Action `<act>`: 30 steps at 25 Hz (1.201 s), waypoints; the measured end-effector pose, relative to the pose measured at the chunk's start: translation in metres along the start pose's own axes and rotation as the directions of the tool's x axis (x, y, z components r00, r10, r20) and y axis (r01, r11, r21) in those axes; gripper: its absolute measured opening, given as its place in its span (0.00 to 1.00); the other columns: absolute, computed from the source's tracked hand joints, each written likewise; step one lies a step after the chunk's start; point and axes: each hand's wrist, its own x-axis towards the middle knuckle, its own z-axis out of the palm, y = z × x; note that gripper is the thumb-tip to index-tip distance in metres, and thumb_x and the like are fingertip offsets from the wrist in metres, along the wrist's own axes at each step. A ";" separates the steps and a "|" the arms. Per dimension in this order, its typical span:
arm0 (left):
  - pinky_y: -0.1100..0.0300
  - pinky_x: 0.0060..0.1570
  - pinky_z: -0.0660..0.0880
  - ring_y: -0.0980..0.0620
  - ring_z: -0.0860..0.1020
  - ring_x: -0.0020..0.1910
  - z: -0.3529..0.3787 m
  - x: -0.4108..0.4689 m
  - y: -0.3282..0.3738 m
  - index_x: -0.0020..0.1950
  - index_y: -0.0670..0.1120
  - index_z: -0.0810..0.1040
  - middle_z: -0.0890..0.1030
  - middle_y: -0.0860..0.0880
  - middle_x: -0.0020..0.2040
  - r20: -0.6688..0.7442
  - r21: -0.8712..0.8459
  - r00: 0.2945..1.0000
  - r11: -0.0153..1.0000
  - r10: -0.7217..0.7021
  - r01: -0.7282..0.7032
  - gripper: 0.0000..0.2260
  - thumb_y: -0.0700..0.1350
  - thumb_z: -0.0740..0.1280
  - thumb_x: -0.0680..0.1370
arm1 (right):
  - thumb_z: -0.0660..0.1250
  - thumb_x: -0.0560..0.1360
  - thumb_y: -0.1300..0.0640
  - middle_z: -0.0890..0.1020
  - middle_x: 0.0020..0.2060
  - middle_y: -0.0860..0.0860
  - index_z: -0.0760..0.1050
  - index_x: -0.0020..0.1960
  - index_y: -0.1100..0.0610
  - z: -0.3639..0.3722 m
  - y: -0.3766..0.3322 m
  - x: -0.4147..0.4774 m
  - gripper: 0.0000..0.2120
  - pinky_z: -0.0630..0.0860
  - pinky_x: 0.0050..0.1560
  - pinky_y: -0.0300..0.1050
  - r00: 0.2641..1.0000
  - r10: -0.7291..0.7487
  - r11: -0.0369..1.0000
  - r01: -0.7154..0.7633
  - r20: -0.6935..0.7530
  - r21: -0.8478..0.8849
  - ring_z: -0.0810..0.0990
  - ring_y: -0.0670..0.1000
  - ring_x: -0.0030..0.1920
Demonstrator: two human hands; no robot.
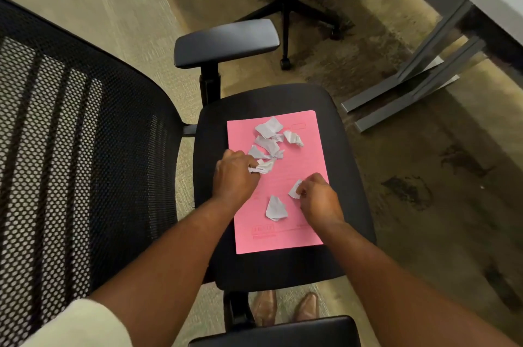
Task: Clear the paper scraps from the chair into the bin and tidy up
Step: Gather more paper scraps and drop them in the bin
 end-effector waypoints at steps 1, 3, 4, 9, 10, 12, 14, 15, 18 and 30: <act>0.50 0.51 0.74 0.47 0.75 0.52 0.002 0.007 0.000 0.49 0.48 0.86 0.82 0.49 0.47 0.010 0.031 0.999 0.999 0.032 -0.032 0.06 0.43 0.73 0.73 | 0.69 0.77 0.63 0.79 0.52 0.50 0.78 0.57 0.58 0.001 0.001 0.001 0.09 0.77 0.47 0.41 1.000 -0.007 1.000 0.007 0.003 -0.007 0.75 0.48 0.43; 0.54 0.52 0.73 0.48 0.74 0.55 0.009 0.017 0.003 0.49 0.49 0.86 0.79 0.49 0.52 0.081 0.074 0.995 0.995 0.057 -0.063 0.05 0.46 0.75 0.73 | 0.68 0.78 0.62 0.79 0.52 0.50 0.78 0.57 0.58 0.003 0.003 0.002 0.08 0.77 0.48 0.40 1.000 -0.019 1.000 0.019 0.000 -0.004 0.75 0.48 0.43; 0.55 0.53 0.74 0.49 0.74 0.56 0.014 0.019 0.004 0.48 0.50 0.86 0.77 0.50 0.56 0.121 0.089 0.991 0.994 0.057 -0.068 0.06 0.46 0.76 0.73 | 0.68 0.78 0.62 0.79 0.52 0.49 0.78 0.57 0.58 0.004 0.005 0.003 0.08 0.76 0.48 0.40 1.000 -0.022 1.000 0.021 -0.004 -0.003 0.75 0.47 0.44; 0.49 0.63 0.71 0.48 0.68 0.67 0.023 0.028 0.010 0.49 0.51 0.87 0.66 0.51 0.75 0.225 0.199 0.968 0.967 0.115 -0.161 0.06 0.48 0.77 0.72 | 0.69 0.78 0.61 0.78 0.54 0.49 0.79 0.58 0.57 0.009 0.010 0.005 0.09 0.77 0.50 0.39 0.999 -0.041 0.999 0.041 -0.026 0.003 0.76 0.47 0.46; 0.48 0.63 0.69 0.48 0.68 0.67 0.023 0.030 0.011 0.49 0.52 0.87 0.66 0.52 0.75 0.226 0.222 0.967 0.960 0.121 -0.172 0.07 0.49 0.76 0.72 | 0.69 0.77 0.61 0.78 0.54 0.49 0.80 0.58 0.56 0.011 0.011 0.006 0.09 0.77 0.51 0.39 0.998 -0.046 0.999 0.046 -0.034 0.007 0.76 0.47 0.46; 0.48 0.63 0.68 0.47 0.67 0.66 0.025 0.034 0.014 0.50 0.53 0.87 0.68 0.51 0.73 0.186 0.298 0.969 0.930 0.163 -0.214 0.09 0.51 0.77 0.71 | 0.70 0.77 0.62 0.77 0.55 0.48 0.82 0.56 0.57 0.014 0.014 0.006 0.08 0.77 0.52 0.39 0.995 -0.083 0.997 0.083 -0.057 -0.003 0.77 0.48 0.48; 0.45 0.64 0.65 0.45 0.63 0.69 0.027 0.038 0.019 0.46 0.54 0.87 0.68 0.49 0.73 0.122 0.364 0.963 0.892 0.239 -0.267 0.08 0.52 0.78 0.69 | 0.71 0.76 0.62 0.77 0.55 0.48 0.83 0.54 0.57 0.018 0.018 0.006 0.08 0.74 0.50 0.37 0.990 -0.121 0.993 0.121 -0.078 -0.005 0.76 0.48 0.47; 0.41 0.67 0.62 0.44 0.59 0.72 0.028 0.042 0.021 0.44 0.54 0.86 0.66 0.48 0.75 0.107 0.373 0.957 0.881 0.269 -0.289 0.07 0.52 0.78 0.68 | 0.71 0.76 0.63 0.77 0.55 0.48 0.83 0.53 0.57 0.019 0.019 0.007 0.07 0.73 0.49 0.37 0.988 -0.133 0.991 0.134 -0.084 -0.002 0.76 0.47 0.46; 0.35 0.71 0.58 0.40 0.55 0.77 0.033 0.055 0.027 0.43 0.54 0.85 0.61 0.47 0.79 0.193 0.337 0.953 0.897 0.233 -0.287 0.05 0.54 0.74 0.71 | 0.71 0.75 0.62 0.77 0.54 0.48 0.84 0.52 0.57 0.023 0.021 0.007 0.07 0.71 0.48 0.36 0.983 -0.150 0.989 0.151 -0.107 -0.003 0.74 0.46 0.45; 0.53 0.48 0.77 0.49 0.76 0.52 0.013 -0.011 0.039 0.52 0.44 0.83 0.81 0.49 0.54 0.205 0.108 0.970 0.982 0.130 -0.154 0.08 0.37 0.70 0.74 | 0.69 0.74 0.65 0.79 0.54 0.48 0.85 0.51 0.57 0.004 0.030 -0.041 0.09 0.70 0.52 0.33 0.970 -0.130 0.984 0.151 -0.205 0.092 0.78 0.48 0.52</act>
